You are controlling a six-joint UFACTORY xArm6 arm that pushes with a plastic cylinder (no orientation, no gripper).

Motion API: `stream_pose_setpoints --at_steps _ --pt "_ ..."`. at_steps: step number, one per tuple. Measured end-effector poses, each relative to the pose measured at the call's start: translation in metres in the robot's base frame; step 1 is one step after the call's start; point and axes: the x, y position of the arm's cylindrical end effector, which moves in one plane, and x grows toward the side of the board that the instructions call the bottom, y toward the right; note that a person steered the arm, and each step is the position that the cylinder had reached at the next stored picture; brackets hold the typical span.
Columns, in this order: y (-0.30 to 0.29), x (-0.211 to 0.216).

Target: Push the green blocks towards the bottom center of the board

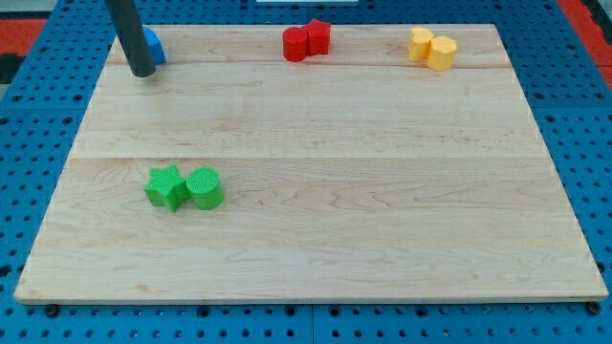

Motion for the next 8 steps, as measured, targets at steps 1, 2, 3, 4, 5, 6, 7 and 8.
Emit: stream_pose_setpoints --at_steps 1,2,3,4,5,6,7,8 --pt "0.019 0.033" --pt "0.054 0.083" --pt "0.088 0.095" --pt "0.115 0.094" --pt "0.123 0.094" --pt "0.123 0.094" --pt "0.123 0.108" --pt "0.131 0.109"
